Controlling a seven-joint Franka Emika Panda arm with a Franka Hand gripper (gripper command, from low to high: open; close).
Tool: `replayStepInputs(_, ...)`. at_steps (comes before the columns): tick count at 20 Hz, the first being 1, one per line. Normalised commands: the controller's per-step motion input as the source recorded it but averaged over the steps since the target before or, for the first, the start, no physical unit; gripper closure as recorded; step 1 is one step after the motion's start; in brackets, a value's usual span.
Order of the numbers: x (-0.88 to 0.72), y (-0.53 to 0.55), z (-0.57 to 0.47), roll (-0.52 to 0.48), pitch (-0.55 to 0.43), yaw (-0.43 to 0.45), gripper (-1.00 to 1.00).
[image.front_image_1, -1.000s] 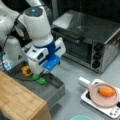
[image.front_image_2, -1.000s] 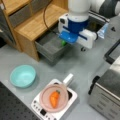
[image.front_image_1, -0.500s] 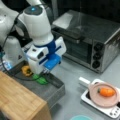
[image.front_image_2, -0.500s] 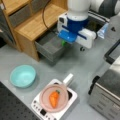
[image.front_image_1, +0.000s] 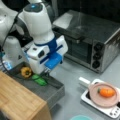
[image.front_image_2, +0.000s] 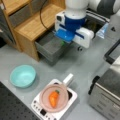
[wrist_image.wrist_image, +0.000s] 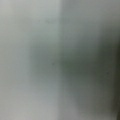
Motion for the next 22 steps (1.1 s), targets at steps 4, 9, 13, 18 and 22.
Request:
replayStepInputs(4, 0.31, -0.08, 0.21, -0.039, 0.189, 0.02, -1.0)
replayStepInputs(9, 0.26, 0.0, 0.23, -0.016, 0.213, -0.002, -1.0)
replayStepInputs(13, 0.28, 0.14, 0.31, 0.006, 0.24, -0.039, -1.0)
replayStepInputs(18, 0.37, 0.29, 0.32, 0.008, 0.202, -0.061, -1.0)
replayStepInputs(22, 0.49, 0.35, 0.22, 0.037, 0.173, -0.089, -1.0)
